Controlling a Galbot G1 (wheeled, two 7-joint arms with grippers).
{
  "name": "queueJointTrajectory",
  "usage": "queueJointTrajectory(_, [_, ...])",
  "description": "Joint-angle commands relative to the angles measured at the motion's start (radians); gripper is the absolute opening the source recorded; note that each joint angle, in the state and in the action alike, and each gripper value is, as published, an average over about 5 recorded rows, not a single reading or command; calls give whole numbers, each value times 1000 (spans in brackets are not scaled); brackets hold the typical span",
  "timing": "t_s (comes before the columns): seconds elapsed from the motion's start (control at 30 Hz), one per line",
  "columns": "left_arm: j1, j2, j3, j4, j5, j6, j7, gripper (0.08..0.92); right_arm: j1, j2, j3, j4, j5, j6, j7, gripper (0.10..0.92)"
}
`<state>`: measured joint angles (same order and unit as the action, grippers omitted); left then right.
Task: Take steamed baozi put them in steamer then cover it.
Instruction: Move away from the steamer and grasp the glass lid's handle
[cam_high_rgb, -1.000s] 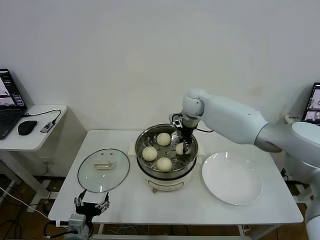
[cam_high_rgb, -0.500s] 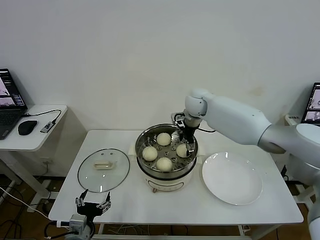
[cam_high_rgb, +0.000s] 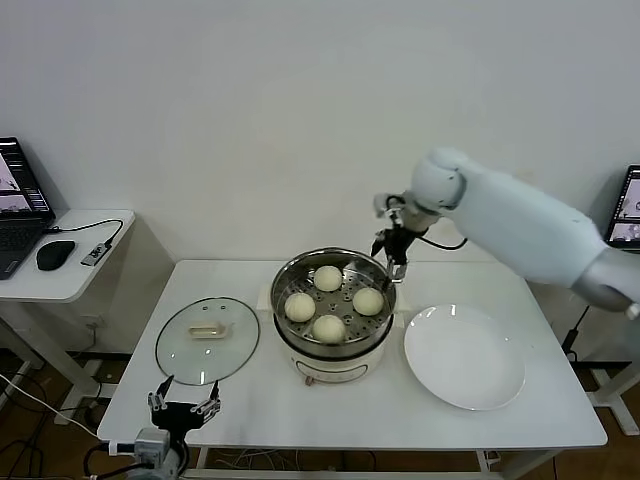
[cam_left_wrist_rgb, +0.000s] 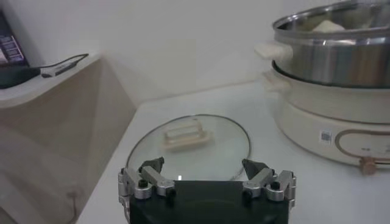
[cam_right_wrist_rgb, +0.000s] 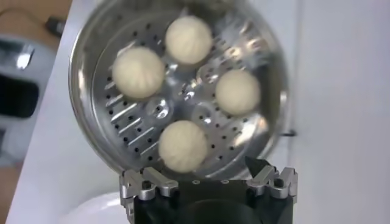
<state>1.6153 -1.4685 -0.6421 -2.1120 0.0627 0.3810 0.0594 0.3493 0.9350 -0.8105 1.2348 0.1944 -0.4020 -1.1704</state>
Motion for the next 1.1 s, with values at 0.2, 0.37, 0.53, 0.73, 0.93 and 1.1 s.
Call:
queueJointTrajectory(0.2, [-40, 13, 10, 27, -94, -51, -40, 823, -629, -391, 802, 418, 303, 43, 642, 823])
queueJointTrajectory(0.37, [-75, 21, -17, 38, -96, -69, -43, 823, -1015, -415, 1167, 555, 379, 106, 839, 823])
queueJointTrajectory(0.53, [-105, 29, -25, 32, -43, -72, -26, 823, -1371, -246, 1496, 627, 397, 156, 960, 823])
queueJointTrajectory(0.73, [-143, 40, -24, 76, 122, -117, -9, 823, -1650, -22, 1693, 666, 394, 233, 975, 823])
queueJointTrajectory(0.93, [-176, 57, -20, 151, 473, -260, -16, 823, -1788, 120, 1684, 685, 414, 293, 1017, 823])
queueJointTrajectory(1.1, [-187, 84, -4, 214, 809, -406, -72, 823, -1823, 181, 1642, 688, 418, 294, 1032, 823])
